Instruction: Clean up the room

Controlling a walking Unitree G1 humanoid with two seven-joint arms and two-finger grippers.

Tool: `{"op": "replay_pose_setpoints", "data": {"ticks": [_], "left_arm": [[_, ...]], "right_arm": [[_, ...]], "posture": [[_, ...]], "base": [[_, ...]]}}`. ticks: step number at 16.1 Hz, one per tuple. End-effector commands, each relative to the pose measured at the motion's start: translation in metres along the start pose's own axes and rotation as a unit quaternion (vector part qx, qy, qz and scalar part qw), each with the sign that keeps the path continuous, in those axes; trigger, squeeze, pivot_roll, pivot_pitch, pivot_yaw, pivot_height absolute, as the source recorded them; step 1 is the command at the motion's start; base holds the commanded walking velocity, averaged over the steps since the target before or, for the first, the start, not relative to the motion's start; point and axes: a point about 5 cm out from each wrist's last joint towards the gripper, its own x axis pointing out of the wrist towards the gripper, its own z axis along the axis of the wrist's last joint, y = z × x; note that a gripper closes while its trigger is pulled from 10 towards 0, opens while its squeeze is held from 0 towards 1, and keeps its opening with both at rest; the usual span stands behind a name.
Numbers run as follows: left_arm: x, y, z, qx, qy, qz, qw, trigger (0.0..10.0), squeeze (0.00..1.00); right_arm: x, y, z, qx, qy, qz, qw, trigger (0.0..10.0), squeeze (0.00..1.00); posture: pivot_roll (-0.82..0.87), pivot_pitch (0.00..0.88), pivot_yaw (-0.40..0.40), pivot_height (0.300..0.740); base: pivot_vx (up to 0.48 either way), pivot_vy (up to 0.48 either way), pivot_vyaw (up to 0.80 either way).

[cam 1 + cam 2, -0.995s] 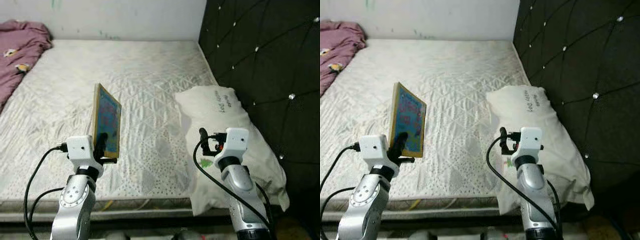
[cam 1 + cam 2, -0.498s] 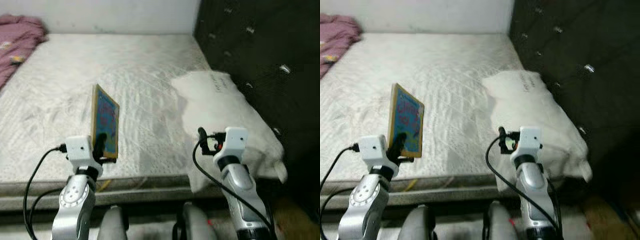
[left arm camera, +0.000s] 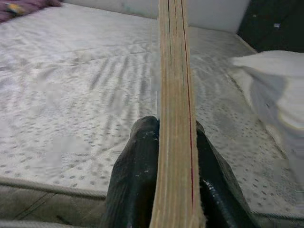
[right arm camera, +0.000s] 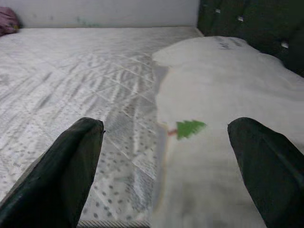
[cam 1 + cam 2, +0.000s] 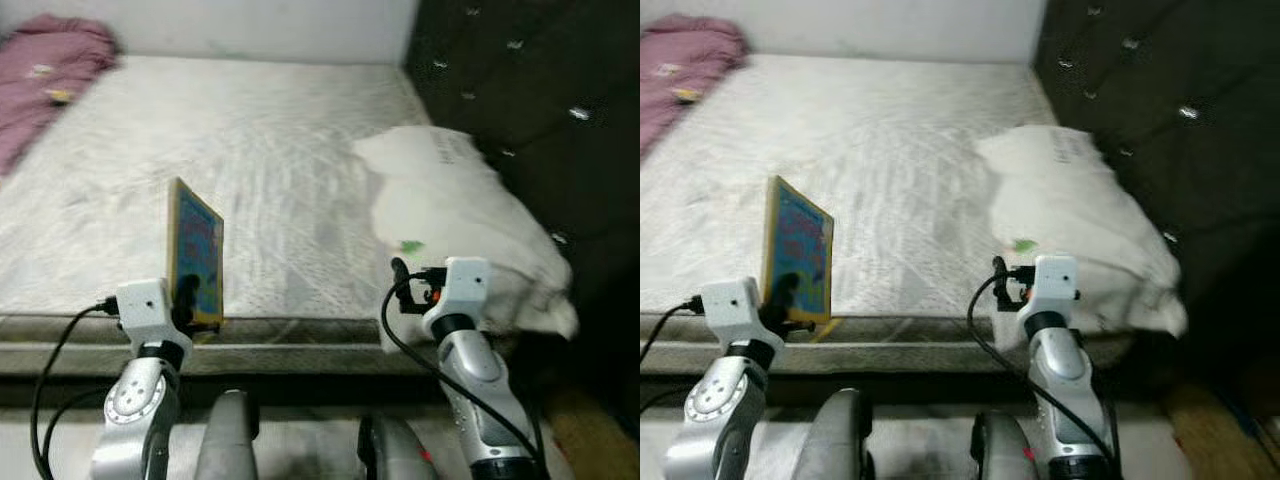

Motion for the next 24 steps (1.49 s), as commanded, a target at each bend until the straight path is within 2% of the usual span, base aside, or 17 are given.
{"op": "replay_pose_setpoints", "data": {"ticks": [1,7,12,21,24], "left_arm": [[0.0041,-0.0072,0.0173,0.0,-0.04,-0.014,0.999,10.0,0.0],[0.006,-0.0068,0.0149,-0.002,-0.031,-0.007,0.999,10.0,0.0],[0.0076,-0.0067,0.0142,-0.009,-0.03,-0.003,1.0,10.0,0.0],[0.012,0.0006,0.0192,-0.011,-0.041,0.01,0.999,10.0,0.0],[0.0122,0.0013,0.0198,-0.013,-0.041,0.01,0.999,10.0,0.0]], "right_arm": [[0.0006,-0.002,0.0028,-0.002,-0.001,-0.001,1.0,10.0,0.0],[0.0024,-0.0027,0.0029,-0.006,0.0,0.003,1.0,10.0,0.0],[0.0033,-0.0029,0.0033,-0.007,0.0,0.005,1.0,10.0,0.0],[0.0045,-0.0024,0.0019,-0.004,0.003,0.011,1.0,10.0,0.0],[0.005,-0.002,0.0014,-0.001,0.004,0.01,1.0,10.0,0.0]], "posture": [[-0.04,0.058,-0.015,0.641],[-0.04,0.055,-0.02,0.641],[-0.04,0.049,-0.024,0.596],[-0.04,0.043,-0.027,0.596],[-0.04,0.045,-0.023,0.596]], "base": [[0.322,0.0,0.0],[0.208,0.0,0.0],[0.0,0.0,0.0],[0.0,0.0,0.0],[0.35,0.0,0.0]]}}
